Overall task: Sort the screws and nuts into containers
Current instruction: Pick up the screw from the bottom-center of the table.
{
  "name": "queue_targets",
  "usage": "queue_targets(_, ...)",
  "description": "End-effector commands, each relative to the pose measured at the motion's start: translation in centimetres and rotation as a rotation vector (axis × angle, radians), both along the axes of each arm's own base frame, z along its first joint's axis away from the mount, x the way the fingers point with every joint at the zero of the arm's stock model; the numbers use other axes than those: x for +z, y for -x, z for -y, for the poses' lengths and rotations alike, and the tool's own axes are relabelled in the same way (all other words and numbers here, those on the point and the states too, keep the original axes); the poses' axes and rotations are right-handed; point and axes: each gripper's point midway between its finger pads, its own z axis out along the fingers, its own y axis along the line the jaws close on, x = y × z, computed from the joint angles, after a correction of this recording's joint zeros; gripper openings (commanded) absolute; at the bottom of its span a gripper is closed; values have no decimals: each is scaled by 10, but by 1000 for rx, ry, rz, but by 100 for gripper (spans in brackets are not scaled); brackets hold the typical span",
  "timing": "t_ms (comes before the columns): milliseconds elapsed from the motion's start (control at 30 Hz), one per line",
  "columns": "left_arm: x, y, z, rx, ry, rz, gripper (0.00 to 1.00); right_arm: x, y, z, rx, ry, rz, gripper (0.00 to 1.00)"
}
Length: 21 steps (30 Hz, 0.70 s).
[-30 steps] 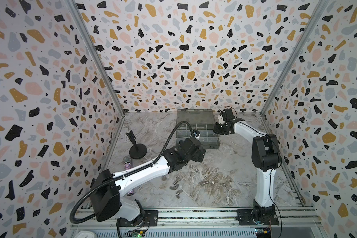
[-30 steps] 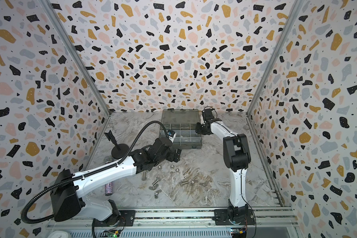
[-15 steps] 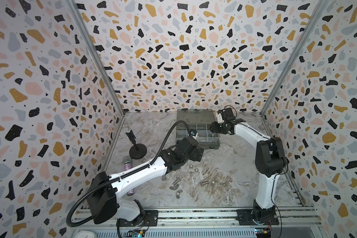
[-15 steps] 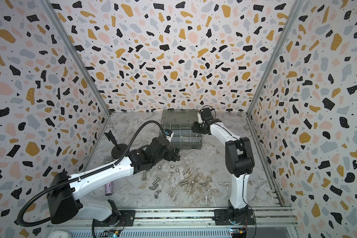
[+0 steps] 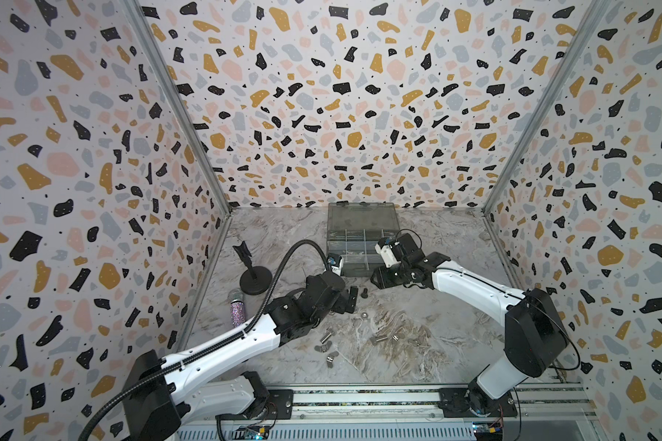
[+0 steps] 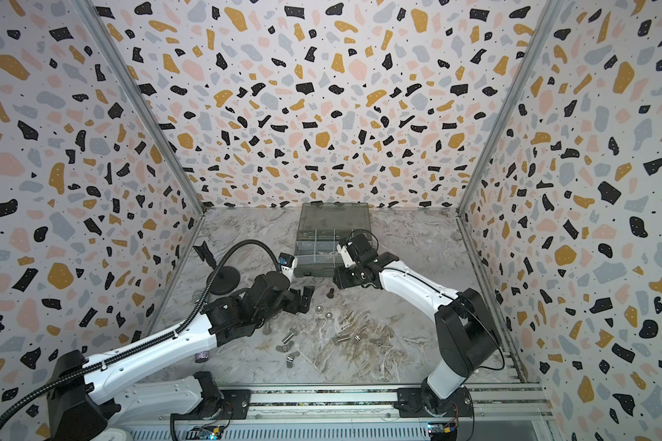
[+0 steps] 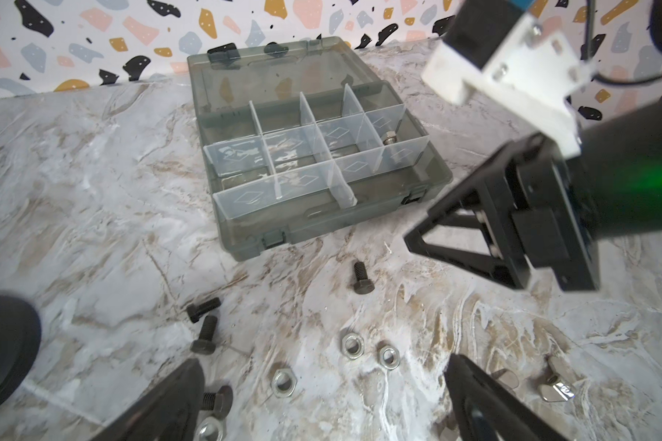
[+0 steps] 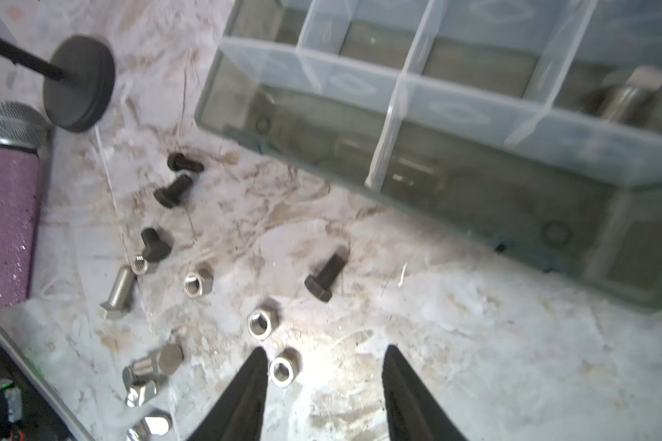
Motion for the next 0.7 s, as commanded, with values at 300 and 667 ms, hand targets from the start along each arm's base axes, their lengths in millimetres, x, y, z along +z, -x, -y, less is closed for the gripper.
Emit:
queue_targets(300,21,11,-28,79,91,40,100,-23,107,13,111,89,-82,50)
queue_targets(667,16,19,-35,82,110,26,99,-55,145,21,194,290,-73,52)
